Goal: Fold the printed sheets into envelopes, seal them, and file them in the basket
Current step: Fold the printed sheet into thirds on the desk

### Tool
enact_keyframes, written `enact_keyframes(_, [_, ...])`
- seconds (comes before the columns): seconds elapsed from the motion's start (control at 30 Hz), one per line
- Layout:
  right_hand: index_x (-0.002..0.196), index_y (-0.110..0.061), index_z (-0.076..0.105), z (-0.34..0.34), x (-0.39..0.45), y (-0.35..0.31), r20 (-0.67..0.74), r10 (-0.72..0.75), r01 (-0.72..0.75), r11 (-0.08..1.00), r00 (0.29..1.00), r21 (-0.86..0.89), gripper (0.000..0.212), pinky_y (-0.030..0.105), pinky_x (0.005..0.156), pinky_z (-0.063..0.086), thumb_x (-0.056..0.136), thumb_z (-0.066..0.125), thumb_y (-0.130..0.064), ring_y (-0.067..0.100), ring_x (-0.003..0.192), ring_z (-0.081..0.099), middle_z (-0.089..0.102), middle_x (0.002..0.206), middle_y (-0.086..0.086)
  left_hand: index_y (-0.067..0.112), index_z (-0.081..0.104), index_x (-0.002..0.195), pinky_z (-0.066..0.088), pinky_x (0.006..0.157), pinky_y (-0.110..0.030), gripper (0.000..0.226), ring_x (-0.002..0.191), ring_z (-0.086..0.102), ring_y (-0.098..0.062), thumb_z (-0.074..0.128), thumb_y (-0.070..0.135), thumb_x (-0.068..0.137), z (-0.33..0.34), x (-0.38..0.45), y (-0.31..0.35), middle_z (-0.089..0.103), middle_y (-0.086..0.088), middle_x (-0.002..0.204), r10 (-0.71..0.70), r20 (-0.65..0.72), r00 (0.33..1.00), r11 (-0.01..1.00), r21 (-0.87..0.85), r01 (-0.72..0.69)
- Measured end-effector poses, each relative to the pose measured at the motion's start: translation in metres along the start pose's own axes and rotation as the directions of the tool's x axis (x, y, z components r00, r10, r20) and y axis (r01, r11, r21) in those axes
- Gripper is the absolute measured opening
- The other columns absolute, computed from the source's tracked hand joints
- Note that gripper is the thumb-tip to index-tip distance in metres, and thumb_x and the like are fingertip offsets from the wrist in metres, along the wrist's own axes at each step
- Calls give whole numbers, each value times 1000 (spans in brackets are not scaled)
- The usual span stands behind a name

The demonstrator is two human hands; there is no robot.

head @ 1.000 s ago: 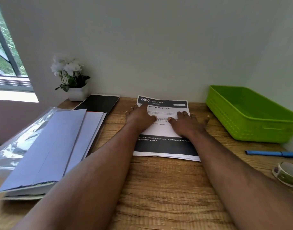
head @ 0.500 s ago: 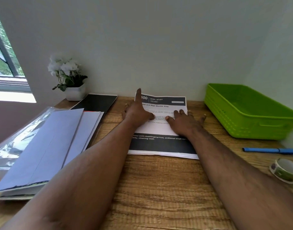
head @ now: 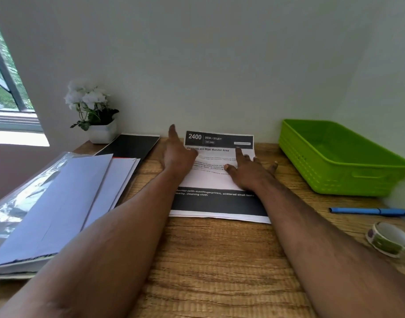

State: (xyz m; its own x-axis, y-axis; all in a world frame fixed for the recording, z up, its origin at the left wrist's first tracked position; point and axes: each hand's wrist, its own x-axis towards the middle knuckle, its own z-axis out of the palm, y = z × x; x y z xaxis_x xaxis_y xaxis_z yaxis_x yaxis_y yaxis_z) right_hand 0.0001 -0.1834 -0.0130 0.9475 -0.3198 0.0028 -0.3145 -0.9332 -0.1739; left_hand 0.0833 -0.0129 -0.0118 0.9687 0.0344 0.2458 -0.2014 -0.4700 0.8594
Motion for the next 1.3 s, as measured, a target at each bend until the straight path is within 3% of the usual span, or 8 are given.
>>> enact_keyframes(0.13, [149, -34, -18, -6, -5, -1, -194, -42, 57, 996, 980, 71, 94, 70, 108, 11, 88, 48, -64, 30, 148, 9, -9, 162, 0, 16, 72, 104, 51, 73, -29, 33, 88, 68, -26, 60, 0, 77, -5, -4, -1, 72, -3, 87, 29, -44, 999, 999, 16, -28])
enact_keyframes(0.27, [146, -39, -21, -13, -10, -4, -481, -133, 123, 991, 867, -51, 119, 70, 106, 10, 75, 73, -49, 33, 147, -8, -22, 159, 3, 15, 77, 88, 50, 74, -29, 42, 84, 63, -22, 44, -9, 77, -10, -12, 5, 70, -1, 92, 57, -78, 995, 998, 31, -55])
enact_keyframes(0.4, [147, -36, 28, -10, -2, -4, -396, -219, 135, 964, 892, -229, 68, 71, 106, -1, 87, 59, -45, 27, 148, 0, 9, 161, -2, 17, 76, 79, 48, 72, -25, 39, 82, 62, -18, 45, -6, 78, -17, -13, 6, 70, 3, 89, 11, -131, 991, 1000, 4, -11])
enact_keyframes(0.5, [132, -39, 50, -4, 3, -3, -323, -243, 219, 970, 915, -109, 39, 60, 112, 9, 94, 51, -33, 15, 144, 22, 39, 150, -11, 17, 77, 87, 48, 76, -25, 34, 91, 67, -19, 49, -2, 77, -21, -17, 12, 74, 0, 97, 146, -222, 964, 984, -71, -165])
enact_keyframes(0.63, [136, -37, 49, -1, 0, -4, -259, -270, 282, 959, 927, 11, 45, 49, 115, 17, 94, 45, -20, 16, 134, 42, 51, 141, -7, 14, 70, 114, 44, 93, -31, 36, 111, 60, -25, 46, 6, 88, -4, -31, 21, 67, -7, 120, 370, 53, 928, 914, 156, -373])
enact_keyframes(0.8, [146, -25, 37, 1, 3, -6, -77, -334, 342, 929, 939, 141, 53, 42, 115, 26, 95, 40, -15, 22, 137, 38, 41, 150, 2, 20, 38, 147, 16, 117, -50, 46, 143, 26, -32, 30, 26, 102, 17, -24, 10, 37, -4, 153, 142, 507, 850, 729, 527, -436])
enact_keyframes(1.1, [138, -19, 42, 2, 6, -23, -79, -347, 351, 935, 934, 46, 38, 46, 107, 32, 102, 32, -25, 27, 129, 43, 50, 139, 9, 33, 26, 150, 4, 117, -60, 49, 149, 12, -35, 22, 28, 102, 22, -25, 13, 21, 12, 161, 68, 561, 825, 711, 553, -435])
enact_keyframes(1.3, [148, -17, 28, 2, 5, -24, -43, -325, 324, 946, 945, -25, 46, 47, 114, 22, 104, 25, -31, 23, 143, 25, 32, 155, 3, 32, 17, 154, -8, 111, -69, 51, 151, -1, -28, 18, 34, 102, 21, -27, 13, 12, 16, 162, 31, 498, 867, 687, 619, -380])
